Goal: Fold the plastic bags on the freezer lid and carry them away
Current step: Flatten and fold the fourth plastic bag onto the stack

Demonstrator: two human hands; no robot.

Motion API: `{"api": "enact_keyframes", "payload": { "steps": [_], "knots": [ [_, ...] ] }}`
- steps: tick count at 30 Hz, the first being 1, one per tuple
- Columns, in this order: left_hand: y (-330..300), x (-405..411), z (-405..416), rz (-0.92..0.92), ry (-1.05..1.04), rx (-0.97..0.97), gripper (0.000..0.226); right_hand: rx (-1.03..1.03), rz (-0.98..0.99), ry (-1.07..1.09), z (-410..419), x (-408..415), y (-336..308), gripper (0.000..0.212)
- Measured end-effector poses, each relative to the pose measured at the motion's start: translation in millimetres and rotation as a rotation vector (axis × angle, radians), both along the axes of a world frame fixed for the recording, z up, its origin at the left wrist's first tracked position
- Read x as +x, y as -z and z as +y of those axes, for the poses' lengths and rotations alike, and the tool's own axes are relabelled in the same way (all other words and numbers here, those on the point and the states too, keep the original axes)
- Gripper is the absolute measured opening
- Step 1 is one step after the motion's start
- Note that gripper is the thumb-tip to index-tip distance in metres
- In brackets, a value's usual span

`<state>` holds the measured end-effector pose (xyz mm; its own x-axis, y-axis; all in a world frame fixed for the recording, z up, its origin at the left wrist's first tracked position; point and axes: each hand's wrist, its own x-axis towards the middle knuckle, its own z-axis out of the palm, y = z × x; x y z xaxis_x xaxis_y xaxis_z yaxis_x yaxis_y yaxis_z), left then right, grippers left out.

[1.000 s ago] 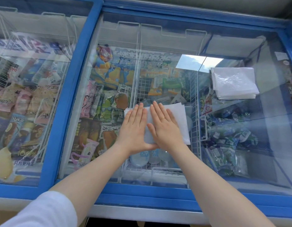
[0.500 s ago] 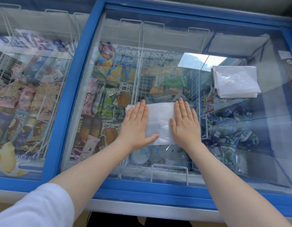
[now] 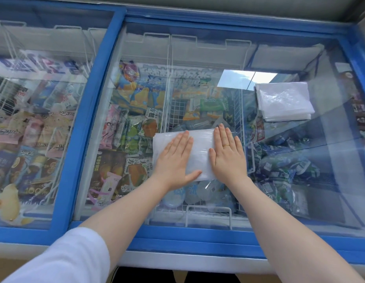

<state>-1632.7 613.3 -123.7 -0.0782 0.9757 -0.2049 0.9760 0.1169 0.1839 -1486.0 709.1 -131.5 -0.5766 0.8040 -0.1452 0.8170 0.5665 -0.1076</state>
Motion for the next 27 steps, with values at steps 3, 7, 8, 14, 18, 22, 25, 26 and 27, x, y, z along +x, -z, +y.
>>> {"api": "enact_keyframes", "payload": {
  "steps": [3,7,8,14,18,22,25,26,27],
  "knots": [
    [0,-7,-8,0.027,-0.075,0.006,0.103,-0.004,-0.006,-0.010,0,2,-2,0.075],
    [-2,-15,-12,0.047,-0.160,-0.008,0.110,0.031,-0.065,0.021,-1,-2,-5,0.070],
    [-2,-15,-12,0.050,-0.155,-0.013,0.111,0.052,-0.094,0.024,-2,-5,-6,0.066],
    [0,-16,-12,0.050,-0.156,-0.021,0.120,0.015,-0.009,-0.241,-22,-25,-3,0.062],
    [-1,-21,-16,0.065,-0.126,-0.032,0.124,-0.013,-0.045,-0.154,-6,-10,-5,0.072],
    [-8,-32,-22,0.083,-0.072,-0.086,0.123,-0.036,-0.110,-0.061,11,9,-13,0.060],
    [-19,-34,-21,0.125,-0.031,-0.091,0.107,-0.100,-0.101,-0.064,15,-1,-29,0.058],
    [-22,-31,-20,0.121,-0.009,-0.064,0.097,-0.106,-0.078,-0.088,17,-7,-32,0.058],
    [-23,-26,-19,0.107,0.029,-0.031,0.086,-0.098,-0.054,-0.115,19,-12,-34,0.059]
  ]
}}
